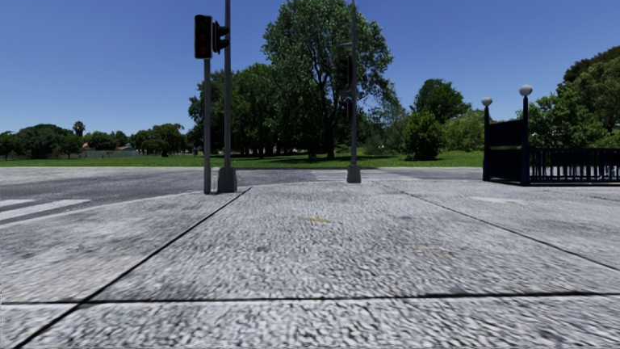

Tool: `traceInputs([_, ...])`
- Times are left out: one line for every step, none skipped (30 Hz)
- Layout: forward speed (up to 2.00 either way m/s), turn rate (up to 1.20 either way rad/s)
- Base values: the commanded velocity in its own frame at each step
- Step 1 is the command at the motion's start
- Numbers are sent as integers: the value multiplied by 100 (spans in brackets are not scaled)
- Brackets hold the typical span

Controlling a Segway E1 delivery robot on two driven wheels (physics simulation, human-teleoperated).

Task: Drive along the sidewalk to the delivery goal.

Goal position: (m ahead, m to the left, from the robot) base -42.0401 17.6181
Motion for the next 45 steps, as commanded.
traceInputs([200,0])
traceInputs([200,0])
traceInputs([200,0])
traceInputs([200,0])
traceInputs([200,0])
traceInputs([200,0])
traceInputs([200,0])
traceInputs([200,0])
traceInputs([200,0])
traceInputs([200,0])
traceInputs([200,0])
traceInputs([200,0])
traceInputs([200,0])
traceInputs([200,0])
traceInputs([200,0])
traceInputs([200,0])
traceInputs([200,0])
traceInputs([200,0])
traceInputs([200,0])
traceInputs([200,0])
traceInputs([200,0])
traceInputs([200,0])
traceInputs([200,0])
traceInputs([200,10])
traceInputs([200,20])
traceInputs([200,20])
traceInputs([200,31])
traceInputs([200,54])
traceInputs([200,68])
traceInputs([200,68])
traceInputs([200,80])
traceInputs([200,96])
traceInputs([200,107])
traceInputs([200,107])
traceInputs([200,114])
traceInputs([200,117])
traceInputs([200,117])
traceInputs([200,118])
traceInputs([200,118])
traceInputs([200,118])
traceInputs([200,118])
traceInputs([200,118])
traceInputs([200,118])
traceInputs([200,118])
traceInputs([200,118])
